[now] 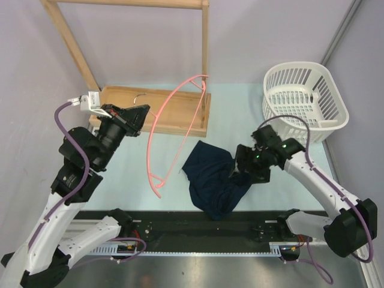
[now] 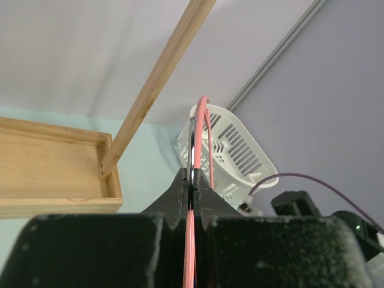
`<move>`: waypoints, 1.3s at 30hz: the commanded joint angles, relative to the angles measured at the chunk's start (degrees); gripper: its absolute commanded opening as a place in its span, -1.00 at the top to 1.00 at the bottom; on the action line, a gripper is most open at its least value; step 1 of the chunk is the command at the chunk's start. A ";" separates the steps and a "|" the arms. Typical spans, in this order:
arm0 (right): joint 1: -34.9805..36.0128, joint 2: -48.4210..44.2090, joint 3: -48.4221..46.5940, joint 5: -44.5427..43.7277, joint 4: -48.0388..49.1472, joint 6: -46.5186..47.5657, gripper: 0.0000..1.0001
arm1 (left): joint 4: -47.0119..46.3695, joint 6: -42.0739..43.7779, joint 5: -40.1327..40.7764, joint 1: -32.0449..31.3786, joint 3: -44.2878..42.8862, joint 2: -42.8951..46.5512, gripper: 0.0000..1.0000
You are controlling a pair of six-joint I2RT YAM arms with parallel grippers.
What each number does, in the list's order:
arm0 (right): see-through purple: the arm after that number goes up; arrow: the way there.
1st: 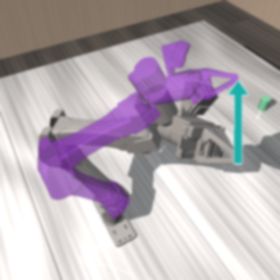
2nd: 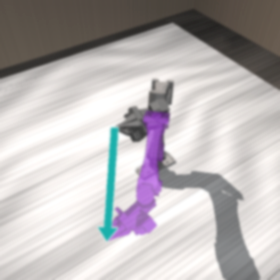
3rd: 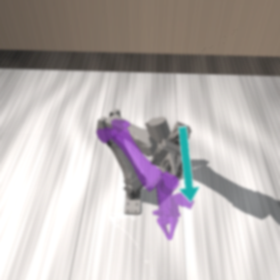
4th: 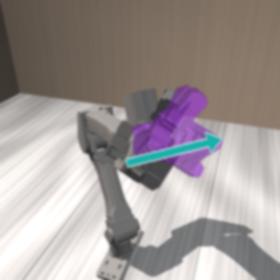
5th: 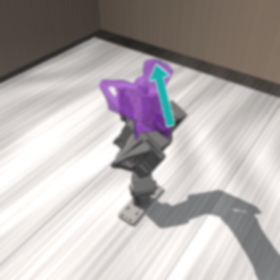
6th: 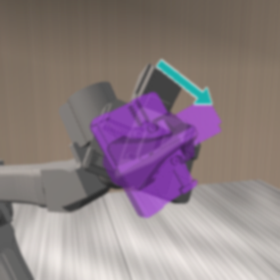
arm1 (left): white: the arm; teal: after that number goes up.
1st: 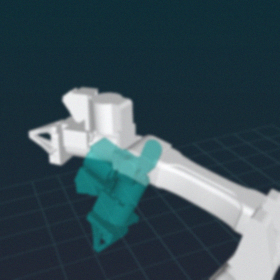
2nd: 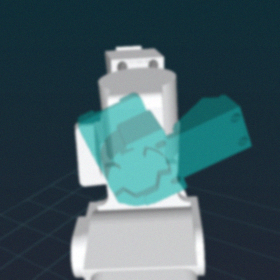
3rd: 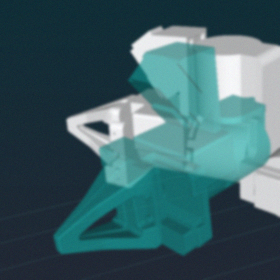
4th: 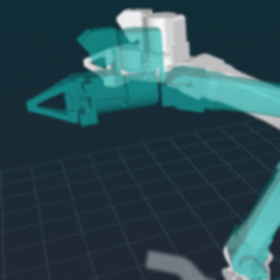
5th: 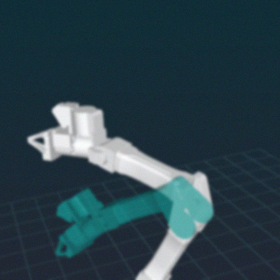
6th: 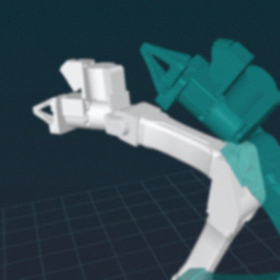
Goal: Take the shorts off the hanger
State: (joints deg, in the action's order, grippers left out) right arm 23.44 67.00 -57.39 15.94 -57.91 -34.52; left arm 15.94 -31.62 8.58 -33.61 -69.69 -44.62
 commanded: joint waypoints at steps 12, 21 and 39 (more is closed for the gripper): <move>14.51 -6.17 16.85 -2.58 13.96 -22.51 -1.00 | 4.44 -5.65 -2.60 0.29 -0.44 6.30 1.00; 22.87 -9.61 26.27 -11.02 36.10 -29.37 -1.00 | 6.73 -4.16 -5.23 0.29 -0.09 7.71 1.00; 26.39 7.43 26.01 -27.10 44.82 -35.61 -0.99 | 9.72 1.38 -12.89 0.29 -4.13 6.74 1.00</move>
State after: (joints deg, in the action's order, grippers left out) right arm 48.31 69.60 -30.87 -3.03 -16.80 -69.08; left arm 27.00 -32.47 -1.76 -33.61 -70.35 -37.58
